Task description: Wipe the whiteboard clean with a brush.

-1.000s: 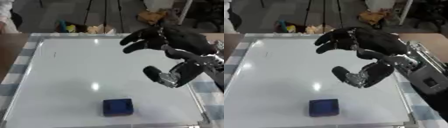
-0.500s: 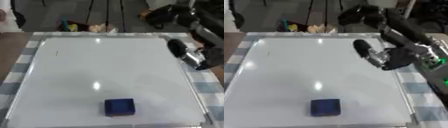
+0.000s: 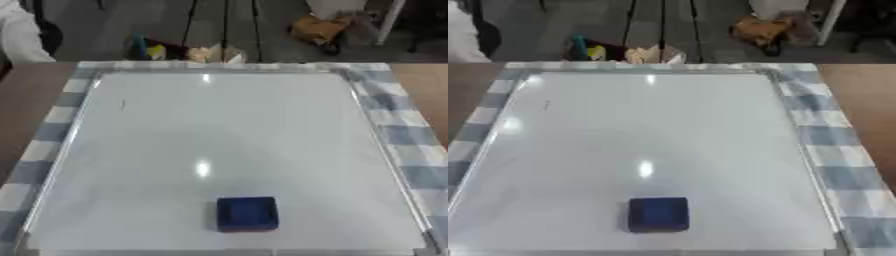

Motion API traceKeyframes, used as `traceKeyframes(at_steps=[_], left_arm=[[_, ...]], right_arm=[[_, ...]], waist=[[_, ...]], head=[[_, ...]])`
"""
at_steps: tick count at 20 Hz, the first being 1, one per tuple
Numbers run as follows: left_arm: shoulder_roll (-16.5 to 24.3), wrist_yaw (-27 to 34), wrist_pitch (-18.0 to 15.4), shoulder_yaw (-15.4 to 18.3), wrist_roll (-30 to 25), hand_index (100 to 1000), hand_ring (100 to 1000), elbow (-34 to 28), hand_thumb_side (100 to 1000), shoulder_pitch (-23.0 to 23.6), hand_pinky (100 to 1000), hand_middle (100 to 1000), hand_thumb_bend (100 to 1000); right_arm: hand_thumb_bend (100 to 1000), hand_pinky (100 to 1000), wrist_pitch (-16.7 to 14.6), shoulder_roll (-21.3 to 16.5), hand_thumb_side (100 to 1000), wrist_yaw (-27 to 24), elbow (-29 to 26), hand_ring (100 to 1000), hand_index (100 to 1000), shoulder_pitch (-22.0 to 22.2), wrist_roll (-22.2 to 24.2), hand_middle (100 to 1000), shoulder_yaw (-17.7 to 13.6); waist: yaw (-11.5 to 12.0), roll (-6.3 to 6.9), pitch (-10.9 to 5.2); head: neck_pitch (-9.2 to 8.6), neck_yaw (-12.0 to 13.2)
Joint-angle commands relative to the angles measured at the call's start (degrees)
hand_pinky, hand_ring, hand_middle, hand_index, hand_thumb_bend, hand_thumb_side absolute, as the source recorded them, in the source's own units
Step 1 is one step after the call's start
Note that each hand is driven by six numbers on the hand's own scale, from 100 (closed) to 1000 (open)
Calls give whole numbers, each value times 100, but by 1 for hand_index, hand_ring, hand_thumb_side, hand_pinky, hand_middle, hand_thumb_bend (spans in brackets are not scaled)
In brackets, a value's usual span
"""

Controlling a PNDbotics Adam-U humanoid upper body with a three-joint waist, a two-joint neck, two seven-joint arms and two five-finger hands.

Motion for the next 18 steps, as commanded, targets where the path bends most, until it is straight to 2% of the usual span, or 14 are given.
traceKeyframes(at_steps=[1, 5, 10, 14, 18], left_arm=[[412, -800, 268, -299, -800, 877, 798, -67, 940, -237, 753, 781, 100], [652, -1458, 201, -765, -1776, 925, 820, -38, 959, -520, 802, 797, 100], [869, -1703, 62, -1367, -2793, 883, 847, -18, 981, -876, 835, 811, 100], [930, -1648, 255, -1656, -3257, 847, 848, -35, 1000, -1092, 823, 799, 129], [937, -1581, 501, -1855, -3627, 913, 833, -63, 1000, -1250, 806, 785, 177]], right_arm=[[100, 743, -107, -232, 969, -202, -85, 823, 865, 96, -271, 801, -334], [100, 740, -332, -163, 959, -240, -85, 819, 862, 476, -630, 798, -613], [100, 738, -577, 43, 942, -86, -85, 812, 861, 947, -1116, 793, -864], [100, 735, -786, 105, 932, 16, -85, 806, 858, 1178, -1477, 791, -1025], [100, 733, -1025, 167, 924, 101, -85, 801, 857, 1363, -1771, 789, -1160]], waist=[[-46, 27, -68], [-169, 79, -41], [-272, 130, -6], [-317, 154, 16], [-350, 180, 51]], head=[[-45, 68], [-36, 99], [-59, 131], [-79, 135], [-112, 110]])
